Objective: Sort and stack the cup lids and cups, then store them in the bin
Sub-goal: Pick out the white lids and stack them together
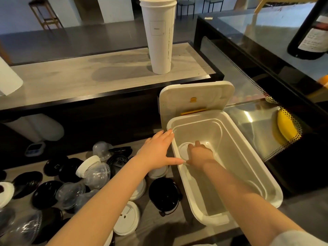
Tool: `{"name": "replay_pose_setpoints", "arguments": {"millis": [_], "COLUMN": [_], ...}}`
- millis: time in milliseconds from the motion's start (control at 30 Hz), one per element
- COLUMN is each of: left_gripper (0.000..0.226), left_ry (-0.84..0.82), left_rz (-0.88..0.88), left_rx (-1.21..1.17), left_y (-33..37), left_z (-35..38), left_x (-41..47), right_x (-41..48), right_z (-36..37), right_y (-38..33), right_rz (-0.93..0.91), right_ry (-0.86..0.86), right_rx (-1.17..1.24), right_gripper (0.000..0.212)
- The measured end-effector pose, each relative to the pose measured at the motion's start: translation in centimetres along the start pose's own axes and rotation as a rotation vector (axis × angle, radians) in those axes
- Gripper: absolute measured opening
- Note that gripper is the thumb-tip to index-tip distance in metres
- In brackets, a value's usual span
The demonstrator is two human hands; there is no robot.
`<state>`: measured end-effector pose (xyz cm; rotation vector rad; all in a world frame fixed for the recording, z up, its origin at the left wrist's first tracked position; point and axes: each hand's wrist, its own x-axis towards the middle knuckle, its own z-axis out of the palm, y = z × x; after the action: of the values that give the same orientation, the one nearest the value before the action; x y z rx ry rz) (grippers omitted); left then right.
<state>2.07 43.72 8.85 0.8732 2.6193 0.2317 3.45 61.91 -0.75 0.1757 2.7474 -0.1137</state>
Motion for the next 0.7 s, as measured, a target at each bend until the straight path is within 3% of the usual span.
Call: {"name": "replay_pose_setpoints", "arguments": {"millis": [200, 300, 400, 533, 700], "left_gripper": [0.095, 0.082, 0.075, 0.059, 0.056], "left_ry": [0.018, 0.05, 0.069, 0.093, 0.15], "left_rz": [0.007, 0.004, -0.078, -0.145, -0.211], "left_rx": [0.025, -0.033, -0.11, 0.028, 0.045], "left_y": [0.0, -0.8, -2.8, -5.7, -8.4], "left_z": [0.0, 0.1, 0.3, 0.2, 0.8], "left_x": [-0.3, -1.1, -2.5, -5.1, -8.6], "right_x": [0.0, -0.7, -2.0, -5.1, -9.6], "right_z": [-0.2, -1.4, -3.4, -5.8, -6.3], "right_y": [-0.2, -0.3, -0.4, -2.0, -6.9], "right_rz": [0.041, 0.053, 0.052, 0.028, -0.162], "right_ry": [-0.003, 0.0, 0.099, 0.279, 0.533], "right_rx": [-0.069, 0.014, 0.162, 0.313, 0.32], "right_gripper": [0.061, 0.056, 0.047, 0.044, 0.034]}}
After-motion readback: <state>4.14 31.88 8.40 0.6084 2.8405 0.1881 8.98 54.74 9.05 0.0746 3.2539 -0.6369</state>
